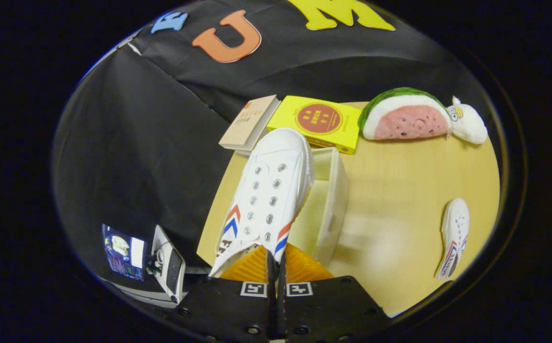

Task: Open the storage box then place both shoes into the box .Put the left shoe in first, then the right shoe, with the right side of both shoes facing outward in a uniform manner.

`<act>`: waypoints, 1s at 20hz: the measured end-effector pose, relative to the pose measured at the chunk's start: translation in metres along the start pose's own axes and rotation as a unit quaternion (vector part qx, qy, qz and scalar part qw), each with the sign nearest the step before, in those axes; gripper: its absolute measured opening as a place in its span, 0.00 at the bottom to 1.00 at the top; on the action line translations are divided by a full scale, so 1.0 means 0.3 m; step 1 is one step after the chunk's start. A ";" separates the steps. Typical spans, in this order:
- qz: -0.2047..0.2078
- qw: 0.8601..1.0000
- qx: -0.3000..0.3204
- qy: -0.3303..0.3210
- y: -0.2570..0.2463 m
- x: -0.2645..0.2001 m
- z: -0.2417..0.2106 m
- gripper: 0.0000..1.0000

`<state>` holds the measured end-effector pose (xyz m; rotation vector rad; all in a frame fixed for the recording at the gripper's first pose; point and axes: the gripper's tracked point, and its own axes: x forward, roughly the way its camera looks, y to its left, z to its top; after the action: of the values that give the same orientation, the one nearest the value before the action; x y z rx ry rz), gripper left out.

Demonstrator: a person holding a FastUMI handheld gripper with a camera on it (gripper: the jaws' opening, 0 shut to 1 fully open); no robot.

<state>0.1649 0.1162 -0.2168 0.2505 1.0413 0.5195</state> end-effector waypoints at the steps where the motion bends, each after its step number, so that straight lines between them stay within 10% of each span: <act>1: -0.005 1.000 0.002 -0.001 0.027 0.052 -0.001 0.00; 20: -0.144 0.988 0.034 0.052 0.007 0.590 -0.107 0.00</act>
<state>0.2069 0.2087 -0.3652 0.1299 1.1757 0.2384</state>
